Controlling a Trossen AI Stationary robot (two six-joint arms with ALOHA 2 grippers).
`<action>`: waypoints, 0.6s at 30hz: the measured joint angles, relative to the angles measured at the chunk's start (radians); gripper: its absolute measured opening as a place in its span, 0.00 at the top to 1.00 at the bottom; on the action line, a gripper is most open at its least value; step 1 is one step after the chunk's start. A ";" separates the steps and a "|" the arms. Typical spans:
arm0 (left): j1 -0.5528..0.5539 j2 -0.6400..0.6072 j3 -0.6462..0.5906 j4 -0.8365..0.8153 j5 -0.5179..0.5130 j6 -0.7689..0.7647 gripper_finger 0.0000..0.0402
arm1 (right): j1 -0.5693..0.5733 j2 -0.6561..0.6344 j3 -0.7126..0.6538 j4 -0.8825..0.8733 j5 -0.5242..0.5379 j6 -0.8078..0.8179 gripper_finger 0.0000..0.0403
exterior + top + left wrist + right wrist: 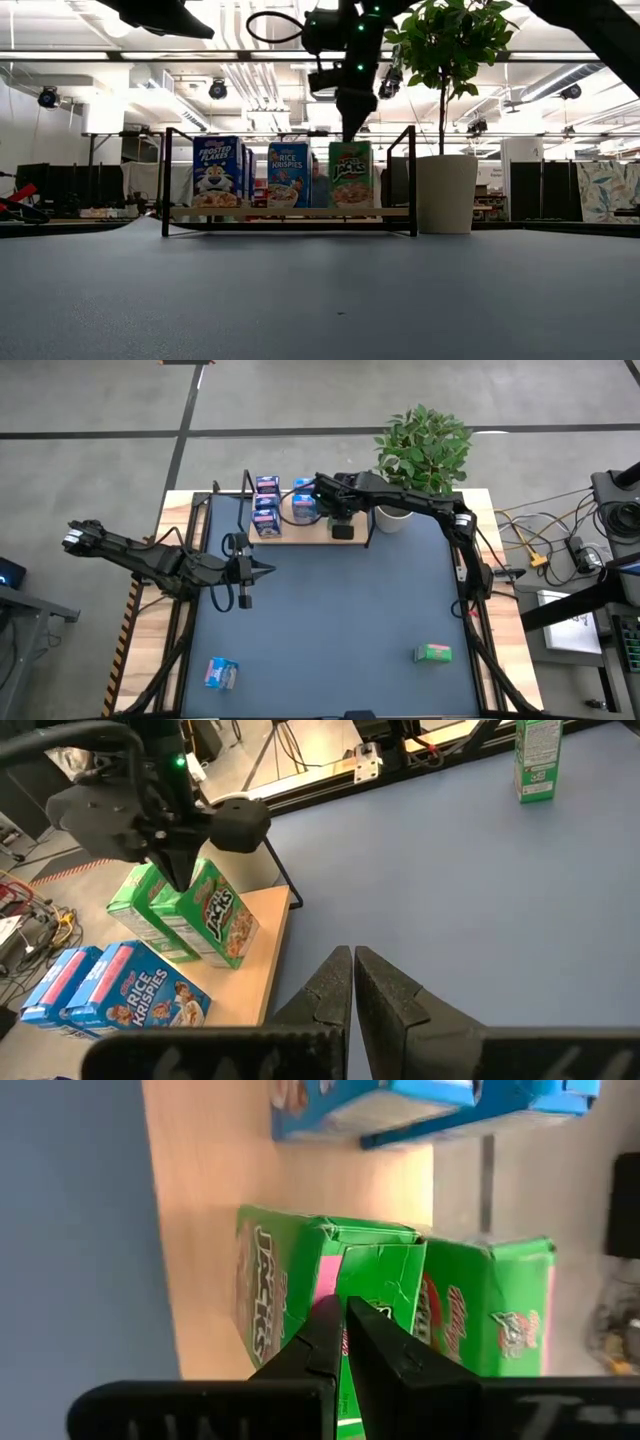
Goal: Stack cereal on shelf
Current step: Put the left green cereal box on the shelf aligned with the other green cereal box
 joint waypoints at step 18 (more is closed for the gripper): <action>0.000 0.000 0.000 -0.006 0.000 0.000 1.00 | 0.037 -0.037 0.061 -0.045 0.080 -0.075 0.97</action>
